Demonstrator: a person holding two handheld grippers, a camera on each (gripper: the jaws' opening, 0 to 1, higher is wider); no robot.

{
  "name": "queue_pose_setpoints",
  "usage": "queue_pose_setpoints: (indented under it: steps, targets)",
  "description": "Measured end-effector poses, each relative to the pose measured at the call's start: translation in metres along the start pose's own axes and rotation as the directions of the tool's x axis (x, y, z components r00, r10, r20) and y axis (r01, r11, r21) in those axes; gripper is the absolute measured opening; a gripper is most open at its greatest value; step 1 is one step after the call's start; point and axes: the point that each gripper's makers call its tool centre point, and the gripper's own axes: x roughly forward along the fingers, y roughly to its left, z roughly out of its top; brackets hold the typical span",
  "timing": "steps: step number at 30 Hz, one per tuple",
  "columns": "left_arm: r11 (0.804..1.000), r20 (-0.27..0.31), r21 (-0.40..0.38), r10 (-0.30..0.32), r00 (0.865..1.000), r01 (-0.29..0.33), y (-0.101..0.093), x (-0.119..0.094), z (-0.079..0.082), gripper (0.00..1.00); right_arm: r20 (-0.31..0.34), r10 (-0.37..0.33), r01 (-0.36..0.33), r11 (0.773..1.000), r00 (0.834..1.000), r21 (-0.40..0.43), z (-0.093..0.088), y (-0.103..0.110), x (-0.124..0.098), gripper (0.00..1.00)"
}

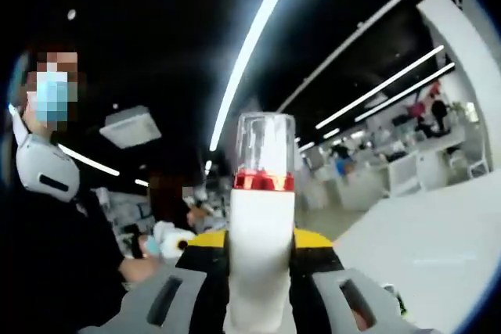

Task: Arrange the skincare products in the storage area until every visible bottle or jar stands upright without overlapping.

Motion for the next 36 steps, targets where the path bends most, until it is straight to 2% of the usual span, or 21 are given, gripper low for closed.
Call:
queue_pose_setpoints:
  steps: [5,9,11,14,18,22,24,27,30,32,33,34,36]
  targets:
    - [0.997,0.042,0.052,-0.059,0.997,0.057,-0.03,-0.005,0.022,0.66,-0.042,0.103,-0.104,0.994,0.994,-0.025,-0.009,0.043,0.009,0.2]
    - [0.992,0.065,0.064,-0.11,0.992,0.106,-0.047,-0.009,0.035,0.65,-0.061,0.122,-0.125,0.991,0.991,-0.044,-0.015,0.059,0.013,0.2]
    - [0.988,0.07,0.094,-0.13,0.989,0.123,-0.054,-0.011,0.043,0.63,-0.056,0.14,-0.143,0.989,0.988,-0.044,-0.018,0.067,0.015,0.2]
    - [0.981,0.084,0.146,-0.141,0.986,0.128,-0.058,-0.01,0.051,0.58,-0.06,0.174,-0.177,0.983,0.983,-0.048,-0.02,0.081,0.016,0.2]
    - [0.978,0.112,0.139,-0.171,0.979,0.155,-0.063,-0.009,0.057,0.53,-0.057,0.209,-0.212,0.975,0.976,-0.072,-0.021,0.095,0.017,0.2]
    - [0.976,0.15,0.14,-0.19,0.97,0.169,-0.068,-0.008,0.062,0.43,-0.036,0.237,-0.239,0.967,0.971,-0.088,-0.019,0.101,0.018,0.2]
    - [0.975,0.148,0.146,-0.191,0.97,0.169,-0.068,-0.007,0.061,0.42,-0.036,0.248,-0.25,0.963,0.968,-0.097,-0.02,0.1,0.018,0.2]
    - [0.974,0.114,0.16,-0.18,0.977,0.161,-0.065,-0.003,0.056,0.42,-0.046,0.25,-0.253,0.961,0.967,-0.114,-0.021,0.097,0.019,0.2]
    - [0.976,0.117,0.163,-0.167,0.979,0.147,-0.063,-0.003,0.059,0.44,-0.044,0.253,-0.257,0.959,0.966,-0.12,-0.022,0.095,0.02,0.2]
    - [0.977,0.143,0.167,-0.157,0.977,0.133,-0.062,-0.003,0.064,0.39,-0.035,0.253,-0.256,0.96,0.967,-0.117,-0.022,0.094,0.02,0.21]
    - [0.978,0.162,0.171,-0.15,0.975,0.122,-0.061,-0.004,0.068,0.33,-0.028,0.25,-0.251,0.961,0.968,-0.118,-0.022,0.093,0.019,0.21]
    - [0.978,0.181,0.174,-0.142,0.973,0.111,-0.059,-0.004,0.071,0.34,-0.022,0.251,-0.251,0.961,0.968,-0.119,-0.022,0.093,0.019,0.21]
    - [0.98,0.182,0.176,-0.123,0.976,0.091,-0.056,-0.003,0.07,0.35,-0.012,0.244,-0.243,0.964,0.97,-0.111,-0.022,0.089,0.018,0.21]
